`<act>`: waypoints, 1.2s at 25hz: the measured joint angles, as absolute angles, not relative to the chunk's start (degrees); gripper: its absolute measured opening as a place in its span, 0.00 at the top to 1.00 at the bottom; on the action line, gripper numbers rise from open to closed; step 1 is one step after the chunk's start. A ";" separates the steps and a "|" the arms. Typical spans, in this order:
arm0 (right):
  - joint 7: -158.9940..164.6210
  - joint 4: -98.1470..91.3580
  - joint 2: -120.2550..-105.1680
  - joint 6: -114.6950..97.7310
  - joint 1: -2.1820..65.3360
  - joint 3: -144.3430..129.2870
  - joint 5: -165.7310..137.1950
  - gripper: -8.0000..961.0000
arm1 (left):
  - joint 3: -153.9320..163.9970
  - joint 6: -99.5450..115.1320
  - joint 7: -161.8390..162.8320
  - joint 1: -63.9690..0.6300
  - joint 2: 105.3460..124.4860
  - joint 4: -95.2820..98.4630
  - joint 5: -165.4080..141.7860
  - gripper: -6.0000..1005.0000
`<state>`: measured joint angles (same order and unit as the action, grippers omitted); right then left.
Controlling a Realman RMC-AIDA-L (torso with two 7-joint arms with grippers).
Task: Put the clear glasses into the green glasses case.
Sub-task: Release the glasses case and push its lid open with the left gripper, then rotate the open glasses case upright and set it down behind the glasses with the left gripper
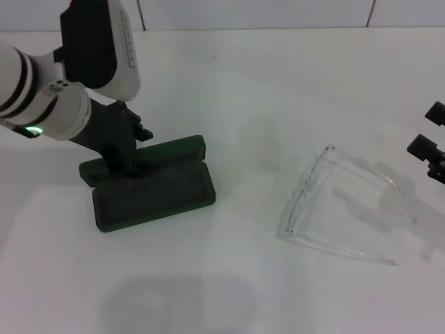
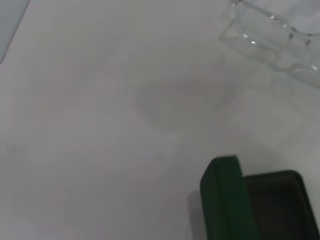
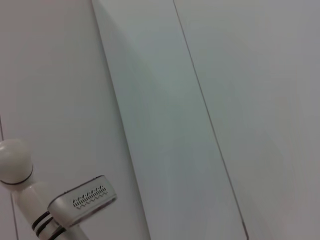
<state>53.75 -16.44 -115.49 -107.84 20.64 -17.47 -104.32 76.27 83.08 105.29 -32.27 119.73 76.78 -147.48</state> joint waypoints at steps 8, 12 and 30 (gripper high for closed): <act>53.65 -16.44 -115.48 -107.11 20.99 -17.67 -104.18 0.19 | 78.26 81.18 108.26 -33.32 119.76 73.63 -151.31 0.55; 53.63 -16.44 -115.49 -106.96 21.05 -17.66 -104.14 0.19 | 79.25 79.08 112.59 -33.69 119.81 73.62 -152.80 0.56; 52.28 -16.43 -115.45 -107.74 17.77 -16.89 -97.04 0.19 | 92.17 80.74 124.91 -31.24 119.88 88.47 -149.85 0.95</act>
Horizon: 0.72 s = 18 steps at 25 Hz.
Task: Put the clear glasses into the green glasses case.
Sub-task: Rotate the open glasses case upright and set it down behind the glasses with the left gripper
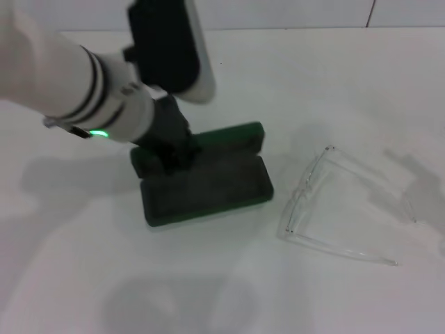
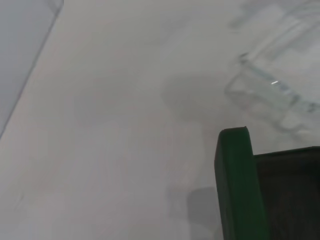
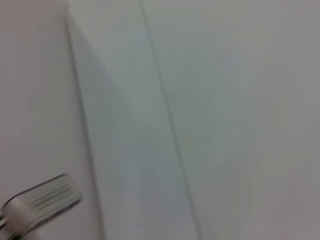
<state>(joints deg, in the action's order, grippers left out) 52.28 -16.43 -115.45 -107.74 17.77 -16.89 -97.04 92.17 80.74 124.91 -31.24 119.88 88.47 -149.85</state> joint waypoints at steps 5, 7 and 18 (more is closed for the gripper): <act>51.33 -16.36 -115.40 -109.96 14.71 -16.87 -91.60 0.19 | 100.57 74.46 124.97 -30.83 119.93 88.11 -149.84 0.94; 51.08 -16.35 -115.40 -110.76 13.86 -16.87 -90.66 0.19 | 102.61 72.32 124.78 -31.37 119.94 86.90 -149.94 0.94; 47.75 -13.46 -115.25 -111.54 12.12 -16.87 -90.43 0.19 | 108.90 65.27 125.01 -36.40 120.31 79.94 -149.75 0.94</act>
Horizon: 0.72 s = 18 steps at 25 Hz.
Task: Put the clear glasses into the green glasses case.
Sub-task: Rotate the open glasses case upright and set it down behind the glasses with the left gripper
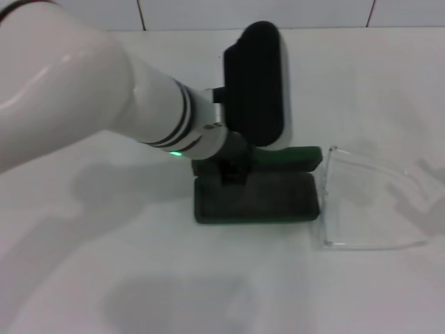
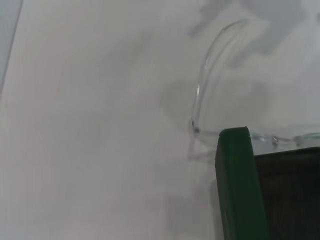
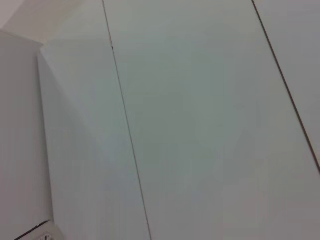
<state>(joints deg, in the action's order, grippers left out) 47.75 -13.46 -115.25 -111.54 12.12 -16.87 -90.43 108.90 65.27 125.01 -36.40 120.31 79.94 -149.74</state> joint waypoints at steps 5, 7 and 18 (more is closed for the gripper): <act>47.71 -13.44 -115.07 -111.62 11.51 -16.87 -90.43 0.19 | 111.07 61.32 125.69 -38.62 120.42 78.20 -149.75 0.94; 47.68 -13.45 -115.05 -111.63 11.31 -16.87 -90.43 0.19 | 111.83 60.64 125.78 -39.42 120.41 77.54 -149.75 0.94; 47.63 -13.36 -115.05 -111.32 11.00 -16.87 -90.44 0.19 | 112.83 57.68 126.06 -39.92 120.41 75.54 -149.77 0.93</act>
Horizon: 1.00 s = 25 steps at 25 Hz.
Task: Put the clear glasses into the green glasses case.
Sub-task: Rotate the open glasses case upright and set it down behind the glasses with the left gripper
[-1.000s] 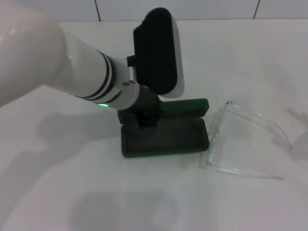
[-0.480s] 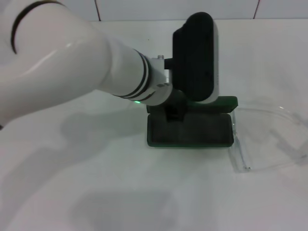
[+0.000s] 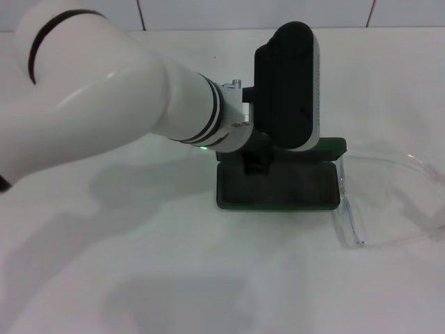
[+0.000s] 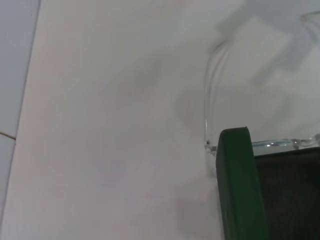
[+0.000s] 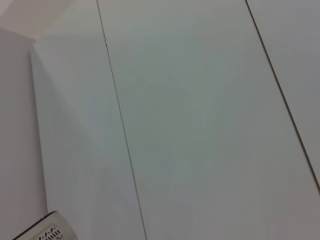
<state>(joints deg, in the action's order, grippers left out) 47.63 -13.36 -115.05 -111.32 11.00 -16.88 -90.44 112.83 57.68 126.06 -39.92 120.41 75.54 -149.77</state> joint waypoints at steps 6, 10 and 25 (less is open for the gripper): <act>47.50 -13.36 -115.05 -111.07 11.07 -16.87 -90.44 0.19 | 112.92 55.48 125.67 -39.78 120.36 74.86 -148.72 0.93; 47.01 -13.35 -115.00 -110.52 10.96 -16.87 -90.44 0.19 | 113.14 53.98 125.63 -39.32 120.31 74.72 -148.02 0.91; 47.01 -13.36 -114.96 -109.80 10.64 -16.88 -90.75 0.19 | 115.07 50.36 126.07 -38.15 120.23 74.53 -149.76 0.62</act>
